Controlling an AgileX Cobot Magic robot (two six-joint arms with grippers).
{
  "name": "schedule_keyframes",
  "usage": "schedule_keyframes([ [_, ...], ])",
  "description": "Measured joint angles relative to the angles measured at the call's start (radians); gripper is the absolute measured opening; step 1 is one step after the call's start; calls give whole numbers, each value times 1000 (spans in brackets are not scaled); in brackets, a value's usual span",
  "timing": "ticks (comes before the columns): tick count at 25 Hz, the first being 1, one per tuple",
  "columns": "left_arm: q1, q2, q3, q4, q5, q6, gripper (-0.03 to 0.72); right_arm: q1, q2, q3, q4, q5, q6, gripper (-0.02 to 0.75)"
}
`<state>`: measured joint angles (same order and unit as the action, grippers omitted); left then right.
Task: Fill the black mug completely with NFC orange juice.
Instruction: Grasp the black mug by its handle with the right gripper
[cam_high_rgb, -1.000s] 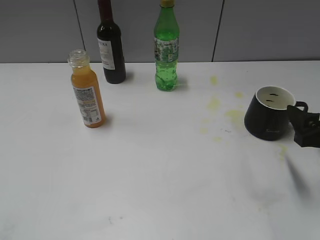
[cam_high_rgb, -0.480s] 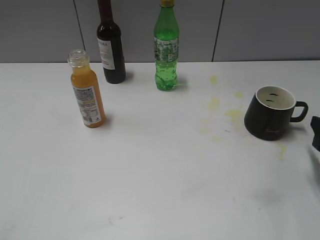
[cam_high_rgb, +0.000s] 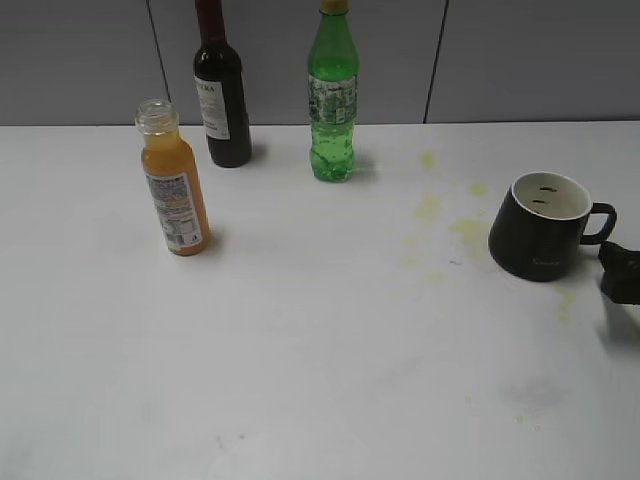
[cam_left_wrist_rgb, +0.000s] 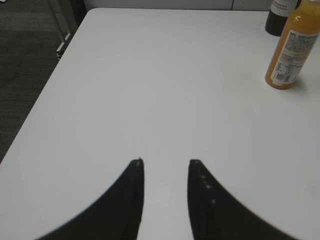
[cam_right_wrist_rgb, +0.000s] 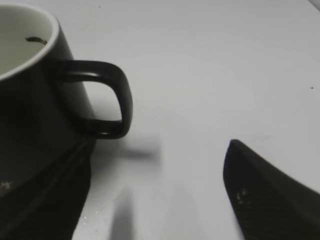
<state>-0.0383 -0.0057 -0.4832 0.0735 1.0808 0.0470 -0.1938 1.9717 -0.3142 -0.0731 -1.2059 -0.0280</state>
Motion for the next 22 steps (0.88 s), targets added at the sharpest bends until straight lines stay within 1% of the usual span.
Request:
schedule_keyframes([
  [12, 0, 0, 0, 0, 0, 0, 239, 0, 87, -102, -19, -1, -1, 614],
  [22, 0, 0, 0, 0, 0, 0, 239, 0, 95, -109, -28, -1, -1, 606],
])
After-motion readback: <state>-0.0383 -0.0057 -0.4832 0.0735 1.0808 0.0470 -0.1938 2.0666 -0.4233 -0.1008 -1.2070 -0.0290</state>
